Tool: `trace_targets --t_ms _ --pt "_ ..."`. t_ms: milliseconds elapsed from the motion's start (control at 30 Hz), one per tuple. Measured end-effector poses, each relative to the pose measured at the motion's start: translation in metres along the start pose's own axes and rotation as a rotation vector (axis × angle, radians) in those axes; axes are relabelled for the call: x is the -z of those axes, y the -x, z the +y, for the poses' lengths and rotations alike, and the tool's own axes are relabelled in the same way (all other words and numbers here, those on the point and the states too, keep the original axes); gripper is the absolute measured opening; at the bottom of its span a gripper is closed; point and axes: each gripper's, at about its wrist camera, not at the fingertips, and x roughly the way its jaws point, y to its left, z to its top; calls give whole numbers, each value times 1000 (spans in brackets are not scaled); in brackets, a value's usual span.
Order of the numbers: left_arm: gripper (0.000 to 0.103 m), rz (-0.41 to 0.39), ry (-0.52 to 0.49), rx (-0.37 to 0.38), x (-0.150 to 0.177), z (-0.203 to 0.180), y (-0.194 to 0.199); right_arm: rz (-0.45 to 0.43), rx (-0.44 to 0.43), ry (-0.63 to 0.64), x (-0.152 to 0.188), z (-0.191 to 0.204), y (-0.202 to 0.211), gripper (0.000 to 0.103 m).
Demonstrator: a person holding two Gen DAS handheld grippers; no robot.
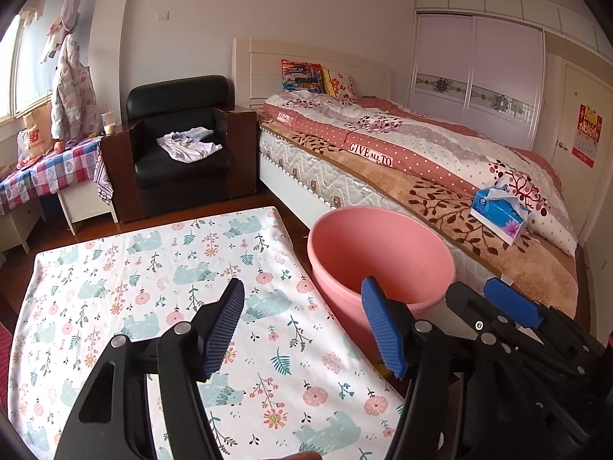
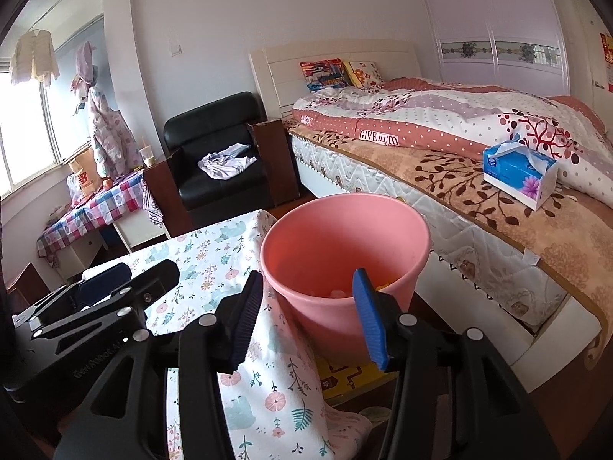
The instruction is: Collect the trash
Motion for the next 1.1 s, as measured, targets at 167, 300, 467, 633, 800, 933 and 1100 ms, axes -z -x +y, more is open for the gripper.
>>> trace_targets --t_ms 167,300,467,633,800,933,1100 --pt "62 -6 2 -6 1 1 3 -8 -1 2 1 2 3 50" --pt "62 -8 2 -8 2 1 4 -6 1 7 2 2 3 50" --pt "61 -8 3 -9 3 2 5 2 3 13 3 4 3 50" --pt "61 -4 8 -12 4 4 6 4 3 17 4 6 2 50" --pt "61 4 13 -13 6 6 4 5 3 20 4 7 2 50" --pt "61 6 16 -15 6 7 3 6 3 21 5 8 1 50" --pt "61 8 17 -15 7 7 3 7 2 20 5 8 1 50"
